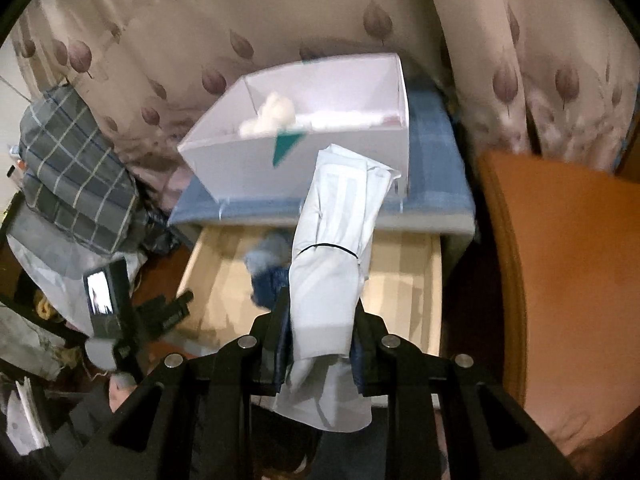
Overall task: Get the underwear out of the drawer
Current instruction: 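Lift the white bundle with the right tool and carry it over the box, then open the right tool to release the white bundle into the box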
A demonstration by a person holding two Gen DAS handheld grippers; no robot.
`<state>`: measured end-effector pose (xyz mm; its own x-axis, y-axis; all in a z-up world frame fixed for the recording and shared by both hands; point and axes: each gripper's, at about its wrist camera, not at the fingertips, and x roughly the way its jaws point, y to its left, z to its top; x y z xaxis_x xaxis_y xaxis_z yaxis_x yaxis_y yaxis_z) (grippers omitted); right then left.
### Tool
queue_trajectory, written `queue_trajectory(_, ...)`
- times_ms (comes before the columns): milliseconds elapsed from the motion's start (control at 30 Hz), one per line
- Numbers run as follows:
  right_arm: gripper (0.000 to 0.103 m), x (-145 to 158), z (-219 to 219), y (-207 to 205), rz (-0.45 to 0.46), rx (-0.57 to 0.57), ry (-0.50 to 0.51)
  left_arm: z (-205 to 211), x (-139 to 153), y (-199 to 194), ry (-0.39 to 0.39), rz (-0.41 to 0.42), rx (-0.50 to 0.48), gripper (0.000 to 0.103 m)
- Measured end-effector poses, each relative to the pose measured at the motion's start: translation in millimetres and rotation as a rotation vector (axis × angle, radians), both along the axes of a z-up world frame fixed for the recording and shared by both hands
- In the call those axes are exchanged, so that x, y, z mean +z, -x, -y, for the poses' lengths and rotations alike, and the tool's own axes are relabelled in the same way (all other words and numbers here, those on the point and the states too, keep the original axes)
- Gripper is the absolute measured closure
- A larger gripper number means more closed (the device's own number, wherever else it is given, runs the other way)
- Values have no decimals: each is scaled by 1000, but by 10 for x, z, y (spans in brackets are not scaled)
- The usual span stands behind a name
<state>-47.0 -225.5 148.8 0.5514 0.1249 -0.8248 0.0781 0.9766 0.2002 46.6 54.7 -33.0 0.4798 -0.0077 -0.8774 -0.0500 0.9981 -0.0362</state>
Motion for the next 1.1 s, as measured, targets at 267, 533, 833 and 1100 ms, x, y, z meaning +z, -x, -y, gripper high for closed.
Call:
queue_trajectory(267, 80, 507, -7, -558, 132, 9, 88, 13, 10, 7, -1, 10, 4, 43)
queue_trajectory(533, 80, 574, 68, -1379, 122, 5, 155, 58, -8, -5, -16, 4, -5, 43)
queue_trajectory(833, 79, 171, 188, -2008, 19, -15, 193, 52, -9, -9, -10, 6, -18, 43)
queue_trajectory(1100, 79, -157, 205, -2276, -44, -22, 217, 39, -49, -36, 4, 0, -10, 43)
